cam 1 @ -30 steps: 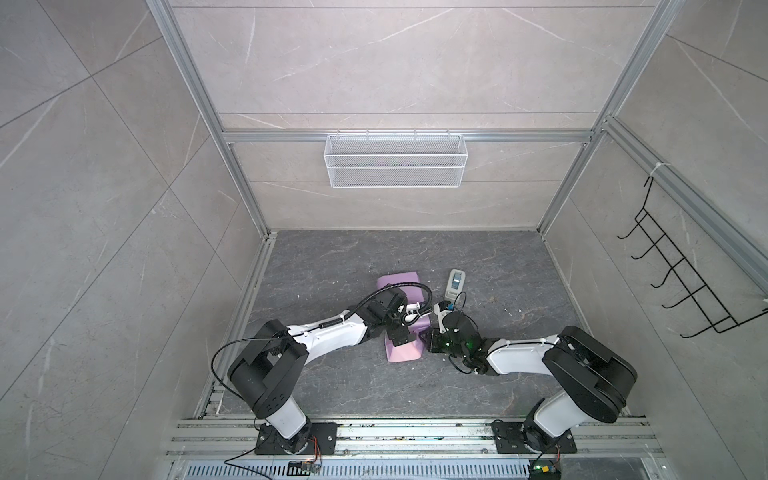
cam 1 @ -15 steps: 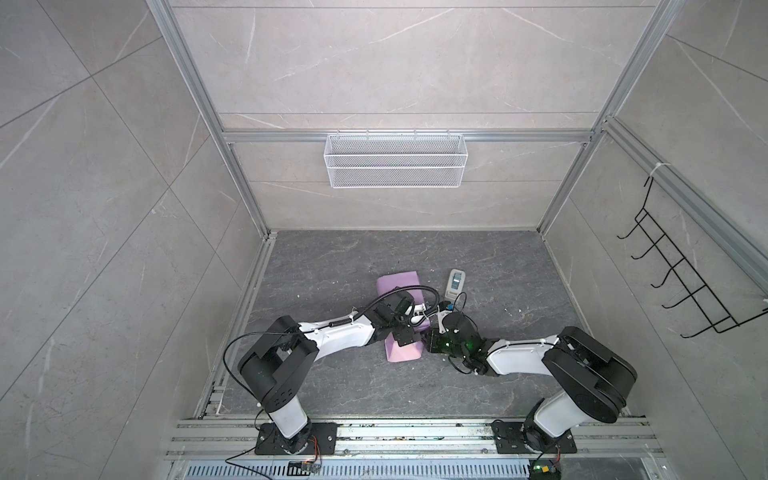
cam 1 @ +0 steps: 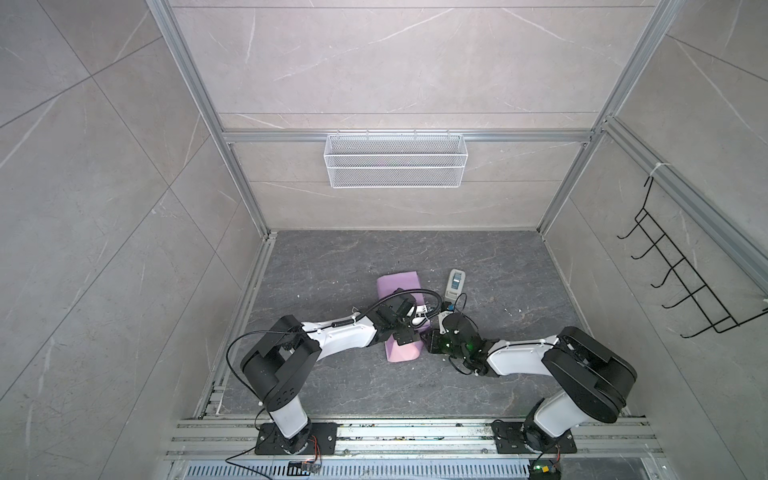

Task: Wrap the gift box in paper
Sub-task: 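Hold the folded flap with the right gripper while the left gripper presses the box end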

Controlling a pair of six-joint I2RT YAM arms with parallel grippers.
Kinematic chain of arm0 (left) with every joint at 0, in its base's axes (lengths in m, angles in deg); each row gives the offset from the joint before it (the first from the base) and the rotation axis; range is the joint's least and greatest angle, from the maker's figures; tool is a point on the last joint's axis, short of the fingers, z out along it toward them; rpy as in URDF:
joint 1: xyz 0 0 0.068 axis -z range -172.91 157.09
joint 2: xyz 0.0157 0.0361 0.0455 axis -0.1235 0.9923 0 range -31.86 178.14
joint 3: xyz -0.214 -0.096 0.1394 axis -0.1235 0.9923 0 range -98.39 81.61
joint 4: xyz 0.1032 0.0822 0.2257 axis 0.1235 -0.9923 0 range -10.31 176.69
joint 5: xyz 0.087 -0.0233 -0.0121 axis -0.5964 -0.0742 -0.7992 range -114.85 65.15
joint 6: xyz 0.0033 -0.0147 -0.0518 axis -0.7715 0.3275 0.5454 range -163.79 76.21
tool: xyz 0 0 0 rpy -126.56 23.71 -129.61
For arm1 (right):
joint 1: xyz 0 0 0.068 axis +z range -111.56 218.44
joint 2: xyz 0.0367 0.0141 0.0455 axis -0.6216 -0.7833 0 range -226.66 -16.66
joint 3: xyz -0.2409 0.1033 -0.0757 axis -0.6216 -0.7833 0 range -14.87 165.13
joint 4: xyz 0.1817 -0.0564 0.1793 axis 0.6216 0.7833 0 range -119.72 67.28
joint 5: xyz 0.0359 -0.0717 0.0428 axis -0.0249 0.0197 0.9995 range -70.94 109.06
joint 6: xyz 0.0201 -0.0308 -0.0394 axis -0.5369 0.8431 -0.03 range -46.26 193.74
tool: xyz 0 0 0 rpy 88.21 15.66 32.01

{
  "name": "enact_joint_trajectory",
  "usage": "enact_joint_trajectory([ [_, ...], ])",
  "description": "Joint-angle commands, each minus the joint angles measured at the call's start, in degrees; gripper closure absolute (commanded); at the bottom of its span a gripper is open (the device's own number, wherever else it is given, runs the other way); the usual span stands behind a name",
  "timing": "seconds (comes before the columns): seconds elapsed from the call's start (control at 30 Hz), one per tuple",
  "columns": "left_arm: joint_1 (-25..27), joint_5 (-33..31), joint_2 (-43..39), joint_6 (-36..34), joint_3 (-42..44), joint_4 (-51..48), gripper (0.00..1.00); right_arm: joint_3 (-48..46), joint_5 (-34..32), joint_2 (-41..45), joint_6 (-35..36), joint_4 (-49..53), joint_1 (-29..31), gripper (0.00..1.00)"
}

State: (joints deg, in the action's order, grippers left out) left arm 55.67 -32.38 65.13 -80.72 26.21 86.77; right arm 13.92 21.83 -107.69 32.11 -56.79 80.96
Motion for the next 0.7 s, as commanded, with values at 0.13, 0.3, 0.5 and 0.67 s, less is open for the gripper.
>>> enact_joint_trajectory([
  [0.13,0.3,-0.9,0.7,-2.4,1.8,1.6,0.0,-1.3,2.1,1.6,1.1,-2.9,0.4,0.72],
  [0.3,0.3,-0.7,0.8,-3.1,2.8,3.0,0.0,-1.5,2.8,0.0,1.1,-5.4,0.4,0.74],
  [0.5,0.4,-1.4,1.1,-3.6,3.4,3.7,0.01,-0.9,3.0,-2.1,2.4,-7.1,0.4,0.75],
  [0.67,0.4,-1.7,0.9,-5.0,4.2,4.6,0.01,-1.1,2.9,-4.4,2.0,-8.8,0.4,0.76],
])
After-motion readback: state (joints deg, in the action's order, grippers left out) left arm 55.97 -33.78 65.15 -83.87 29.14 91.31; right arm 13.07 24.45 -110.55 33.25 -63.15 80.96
